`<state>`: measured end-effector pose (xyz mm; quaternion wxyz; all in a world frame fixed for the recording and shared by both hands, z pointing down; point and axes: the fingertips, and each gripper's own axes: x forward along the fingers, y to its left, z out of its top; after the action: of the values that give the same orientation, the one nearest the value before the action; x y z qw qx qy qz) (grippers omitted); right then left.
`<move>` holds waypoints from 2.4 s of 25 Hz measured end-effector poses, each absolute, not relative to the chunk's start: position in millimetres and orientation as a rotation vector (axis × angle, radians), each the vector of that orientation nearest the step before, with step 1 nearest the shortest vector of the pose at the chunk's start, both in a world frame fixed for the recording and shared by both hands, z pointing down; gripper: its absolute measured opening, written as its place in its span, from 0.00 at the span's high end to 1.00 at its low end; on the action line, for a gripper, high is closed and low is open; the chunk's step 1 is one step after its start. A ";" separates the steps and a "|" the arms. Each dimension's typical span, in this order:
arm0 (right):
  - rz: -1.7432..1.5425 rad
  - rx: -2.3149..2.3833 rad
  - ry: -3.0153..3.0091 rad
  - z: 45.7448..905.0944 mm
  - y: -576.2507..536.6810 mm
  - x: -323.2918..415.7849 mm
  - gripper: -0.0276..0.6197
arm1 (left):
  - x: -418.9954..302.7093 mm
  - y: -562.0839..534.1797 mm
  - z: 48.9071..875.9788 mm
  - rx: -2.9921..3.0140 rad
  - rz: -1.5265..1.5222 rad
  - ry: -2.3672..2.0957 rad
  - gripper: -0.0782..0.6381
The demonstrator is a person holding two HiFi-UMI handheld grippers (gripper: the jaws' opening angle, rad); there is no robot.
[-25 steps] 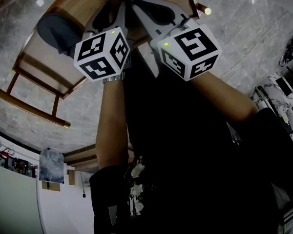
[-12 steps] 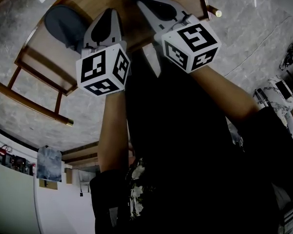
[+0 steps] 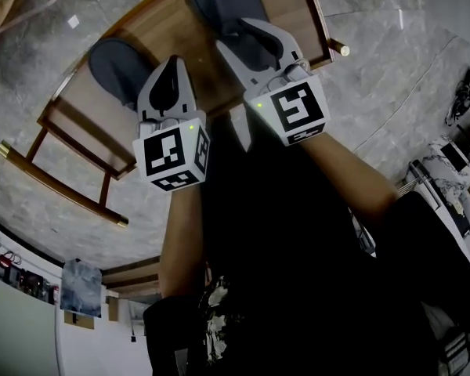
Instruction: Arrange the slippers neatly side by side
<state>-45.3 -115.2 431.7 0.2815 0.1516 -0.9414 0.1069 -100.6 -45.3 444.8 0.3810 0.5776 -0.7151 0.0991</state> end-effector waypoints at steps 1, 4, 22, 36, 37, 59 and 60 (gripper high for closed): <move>0.252 0.407 -2.511 435.2 -115.9 -44.8 0.72 | -99.9 -44.5 444.9 1.479 0.252 -1.819 0.89; 0.236 0.427 -2.465 448.5 -119.4 -41.8 0.71 | -96.8 -41.2 442.9 1.506 0.270 -1.800 0.89; 0.582 0.623 -2.387 444.8 -124.0 -45.8 0.93 | -161.5 22.6 431.3 1.350 0.290 -1.991 0.89; 0.833 0.700 -2.418 448.2 -87.6 -95.5 0.93 | -176.4 45.8 446.3 1.267 0.244 -1.985 0.89; 0.839 0.698 -2.417 452.0 -85.2 -96.6 0.93 | -177.4 47.0 447.6 1.266 0.244 -1.983 0.89; 0.701 0.507 -2.365 490.9 -48.5 -95.6 0.93 | -184.1 40.6 461.3 1.269 0.209 -1.946 0.88; 0.698 0.509 -2.362 491.0 -48.7 -95.5 0.93 | -182.1 40.6 465.2 1.272 0.217 -1.933 0.88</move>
<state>-95.5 -48.7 491.0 0.3082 0.1924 -0.8935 0.2639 -182.1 40.6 465.2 0.3975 0.5021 -0.7632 0.0856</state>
